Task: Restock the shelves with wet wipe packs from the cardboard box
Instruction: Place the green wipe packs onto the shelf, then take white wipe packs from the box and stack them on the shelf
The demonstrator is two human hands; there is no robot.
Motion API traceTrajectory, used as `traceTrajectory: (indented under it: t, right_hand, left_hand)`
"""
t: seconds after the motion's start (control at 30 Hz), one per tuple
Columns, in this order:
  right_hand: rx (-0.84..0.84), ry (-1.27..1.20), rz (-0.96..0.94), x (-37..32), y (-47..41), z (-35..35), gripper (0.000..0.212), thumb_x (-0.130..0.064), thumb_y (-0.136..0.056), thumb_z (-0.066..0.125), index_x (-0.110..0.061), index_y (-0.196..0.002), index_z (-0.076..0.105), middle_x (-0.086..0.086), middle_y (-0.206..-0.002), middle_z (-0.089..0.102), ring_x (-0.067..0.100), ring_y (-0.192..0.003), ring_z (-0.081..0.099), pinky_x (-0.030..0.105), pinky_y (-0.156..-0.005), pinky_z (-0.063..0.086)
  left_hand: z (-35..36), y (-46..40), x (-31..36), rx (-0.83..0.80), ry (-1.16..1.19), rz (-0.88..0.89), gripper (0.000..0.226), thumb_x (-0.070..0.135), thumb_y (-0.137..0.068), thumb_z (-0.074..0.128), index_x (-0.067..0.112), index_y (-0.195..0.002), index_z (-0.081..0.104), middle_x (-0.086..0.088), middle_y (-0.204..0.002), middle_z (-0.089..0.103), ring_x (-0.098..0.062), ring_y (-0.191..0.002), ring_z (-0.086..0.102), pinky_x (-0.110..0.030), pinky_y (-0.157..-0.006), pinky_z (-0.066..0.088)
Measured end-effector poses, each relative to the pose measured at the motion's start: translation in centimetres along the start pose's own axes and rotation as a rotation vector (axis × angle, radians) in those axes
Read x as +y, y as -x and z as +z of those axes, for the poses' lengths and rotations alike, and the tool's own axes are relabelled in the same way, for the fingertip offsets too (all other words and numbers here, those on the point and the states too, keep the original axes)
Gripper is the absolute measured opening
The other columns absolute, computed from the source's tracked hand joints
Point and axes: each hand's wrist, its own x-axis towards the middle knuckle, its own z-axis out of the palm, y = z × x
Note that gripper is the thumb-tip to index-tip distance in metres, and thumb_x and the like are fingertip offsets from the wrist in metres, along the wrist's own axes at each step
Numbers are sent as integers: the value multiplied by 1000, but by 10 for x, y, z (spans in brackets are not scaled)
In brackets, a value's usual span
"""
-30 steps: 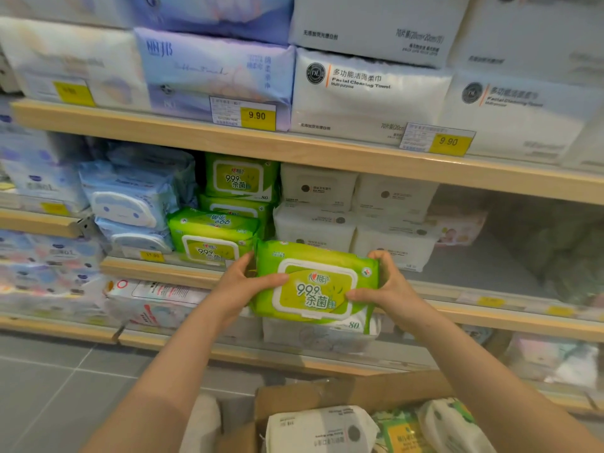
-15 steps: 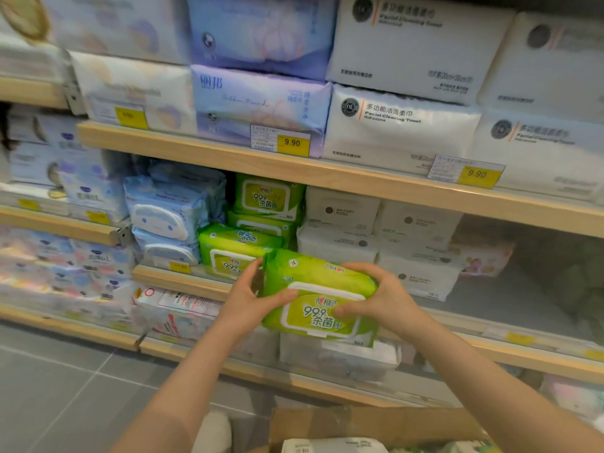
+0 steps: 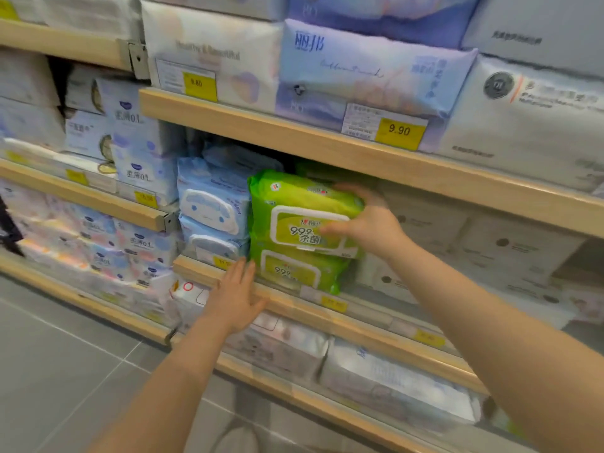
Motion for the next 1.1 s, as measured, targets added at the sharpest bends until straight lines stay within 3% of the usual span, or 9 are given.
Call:
traceTrajectory:
  t: [0.3,0.37,0.43,0.5,0.6,0.73,0.83,1.0,1.1]
  right_hand:
    - [-5,118,7,35,-28,21,80,-37,-52,90,-36,-124,55,1,-140,39,16,-125,43,23,-105,35]
    - [-18,131,19,32,-26,21,84,-43,-49,89,-40,-125,54,2,-143,35,18,-128,42,31,-109,36]
    - [-21,112,35,29,-21,17,94,-55,-43,86,-44,-128,48,0,-145,36,19,-129,43,36,-108,39]
    - [10,101,24,25,-6,7,98,-49,-53,85,-39,-137,38,1,-146,35,18,-130,41,31,-108,37]
    - [12,188,0,27,41,-13,95,-39,-70,80,-33,-146,23,3,-148,30,17,-130,39,24,-97,35]
    - [-117,264,23,35,129,-40,83,-37,-79,73,-29,-147,24,7,-142,31,18,-128,36,21,-98,28]
    - [-205,320,67,47,201,-58,79,-40,-82,68,-31,-147,24,3,-144,29,18,-129,36,28,-104,33]
    - [-263,333,169,74,305,-66,75,-45,-83,65,-31,-146,26,2,-145,32,19,-131,37,33,-105,36]
    - [-315,327,213,83,359,-65,74,-52,-82,60,-34,-145,25,-1,-144,31,18,-129,39,35,-102,40]
  left_hand:
    - [21,3,-11,41,46,34,95,50,-86,56,20,-151,-7,2,-158,-17,-23,-145,8,-55,-111,23]
    - [21,1,-5,30,39,9,96,49,-86,56,17,-150,-7,-1,-158,-15,-24,-145,8,-52,-113,23]
    - [19,1,0,17,64,-19,93,46,-87,56,15,-151,-4,-3,-158,-13,-25,-145,6,-50,-113,21]
    - [12,4,4,17,89,-24,87,42,-89,55,11,-151,1,-6,-159,-9,-27,-145,6,-49,-113,22]
    - [3,20,22,27,91,18,79,38,-91,54,9,-150,10,-11,-158,1,-31,-143,14,-49,-111,27]
    - [-5,67,63,18,130,144,68,32,-90,57,7,-146,27,-17,-153,19,-36,-136,29,-49,-105,36]
    - [3,116,95,-61,99,283,65,36,-92,53,11,-146,27,-11,-151,25,-32,-134,33,-46,-102,38]
    - [52,219,140,-176,366,268,60,34,-94,51,15,-146,28,-2,-151,26,-20,-138,29,-35,-112,30]
    - [81,276,151,-325,298,315,62,39,-94,49,24,-148,22,6,-153,20,-15,-138,27,-30,-112,28]
